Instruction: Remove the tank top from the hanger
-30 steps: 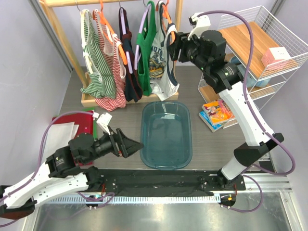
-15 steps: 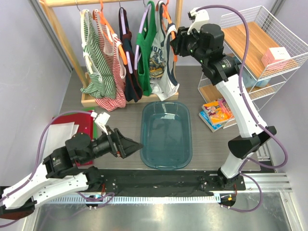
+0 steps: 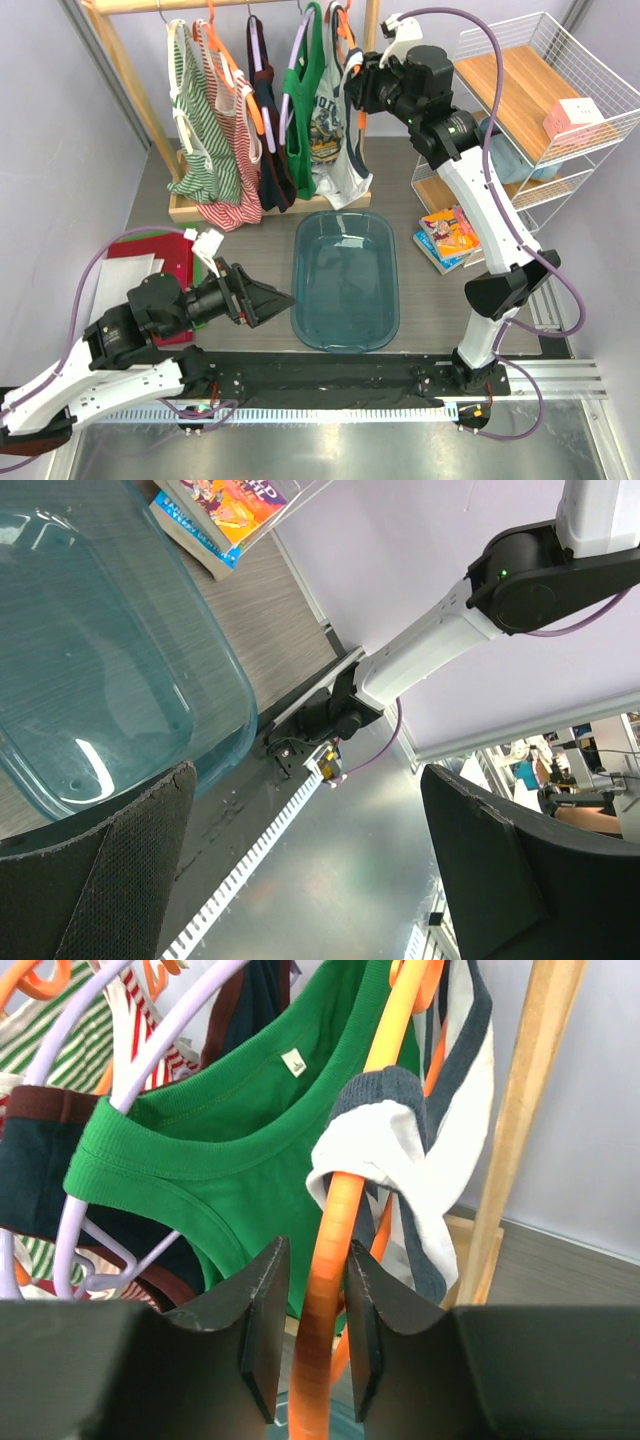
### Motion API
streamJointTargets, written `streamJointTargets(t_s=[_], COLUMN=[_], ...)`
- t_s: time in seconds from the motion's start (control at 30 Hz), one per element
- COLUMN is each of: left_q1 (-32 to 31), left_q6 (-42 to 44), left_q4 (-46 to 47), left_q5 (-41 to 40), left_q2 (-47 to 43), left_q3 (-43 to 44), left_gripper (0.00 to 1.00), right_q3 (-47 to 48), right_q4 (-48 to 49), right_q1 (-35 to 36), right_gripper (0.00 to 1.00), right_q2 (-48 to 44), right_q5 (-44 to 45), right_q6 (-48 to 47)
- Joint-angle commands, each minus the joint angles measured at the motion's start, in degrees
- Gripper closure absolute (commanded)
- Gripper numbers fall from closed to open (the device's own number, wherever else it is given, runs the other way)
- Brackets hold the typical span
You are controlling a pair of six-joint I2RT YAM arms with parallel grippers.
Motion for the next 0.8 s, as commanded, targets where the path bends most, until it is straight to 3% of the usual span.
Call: streamJointTargets(t_s=[0.0,0.27,0.63,0.77], left_q1=[-0.1,-0.1,-0.1,-0.1], left_q6=[0.5,0.5,0.4,0.3], left_q4=[-0.2,-0.4,-1.1,-1.2], left_q5=[0.6,0.5,-0.3,0.0], left_q2=[-0.1,0.1,0.2,0.7], left_q3=[2.3,3.2,5.4,6.4], left_gripper=[0.06,0.06,0.06,0.06], right_q3=[2.7,2.5,-2.7,-5.5], right_q4=[4.7,8.3,21.8,23.9], right_q1=[-0.2,-0.2,-0.1,0.2], right_gripper=[0.69,0.99,0.99,0.99], right_q2=[0.2,0.4,-4.1,-8.7], right_q5=[-1.9,-3.6,-0.8,1.1], right_q6=[2.5,7.4,22.7,23.0])
